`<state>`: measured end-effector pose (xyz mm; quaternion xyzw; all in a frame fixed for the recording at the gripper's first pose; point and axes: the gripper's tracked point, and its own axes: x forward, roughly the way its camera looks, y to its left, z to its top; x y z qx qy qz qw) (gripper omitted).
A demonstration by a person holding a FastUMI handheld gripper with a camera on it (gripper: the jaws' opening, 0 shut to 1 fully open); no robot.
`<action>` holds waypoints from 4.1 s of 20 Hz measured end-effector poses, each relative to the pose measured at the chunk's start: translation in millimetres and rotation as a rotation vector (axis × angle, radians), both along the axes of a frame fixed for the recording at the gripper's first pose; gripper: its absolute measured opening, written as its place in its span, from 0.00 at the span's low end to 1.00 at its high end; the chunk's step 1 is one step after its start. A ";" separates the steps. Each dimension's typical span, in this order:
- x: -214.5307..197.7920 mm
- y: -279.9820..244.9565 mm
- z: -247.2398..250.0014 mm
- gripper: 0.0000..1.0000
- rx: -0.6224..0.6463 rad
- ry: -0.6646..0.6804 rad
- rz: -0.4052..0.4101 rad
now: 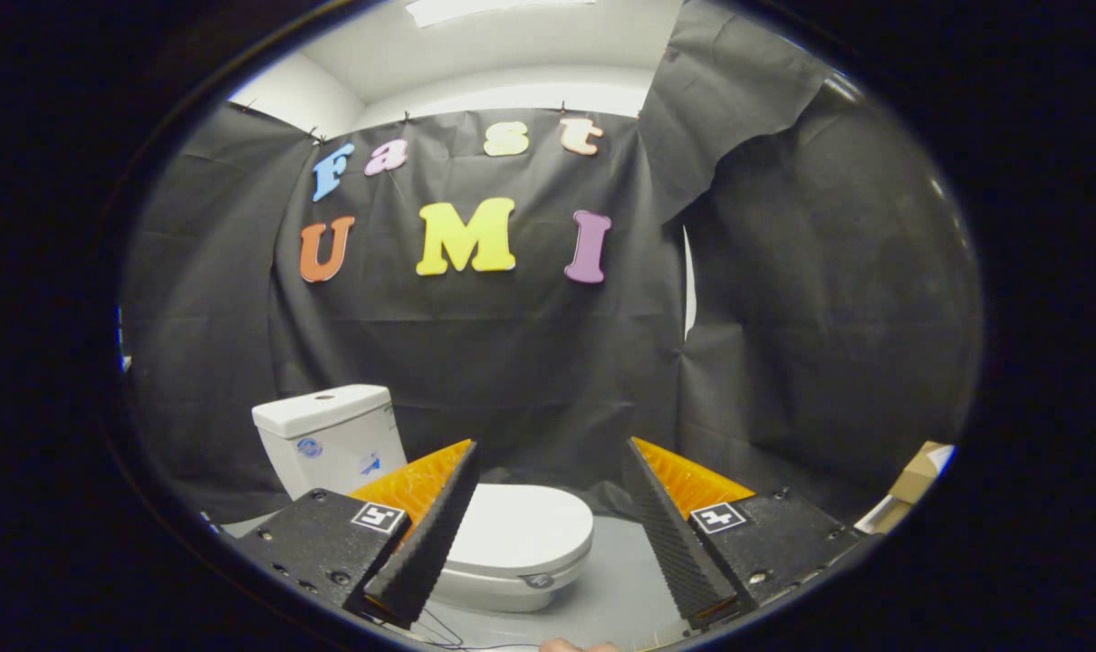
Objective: Open the toilet lid.
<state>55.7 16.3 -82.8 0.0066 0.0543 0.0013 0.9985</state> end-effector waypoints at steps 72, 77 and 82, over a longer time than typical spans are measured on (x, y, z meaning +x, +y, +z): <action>139.3 0.2 -293.1 0.04 1.025 0.636 -0.052; 145.8 20.1 -246.4 0.04 0.963 0.592 0.006; 153.8 51.7 -206.0 0.04 0.875 0.565 0.058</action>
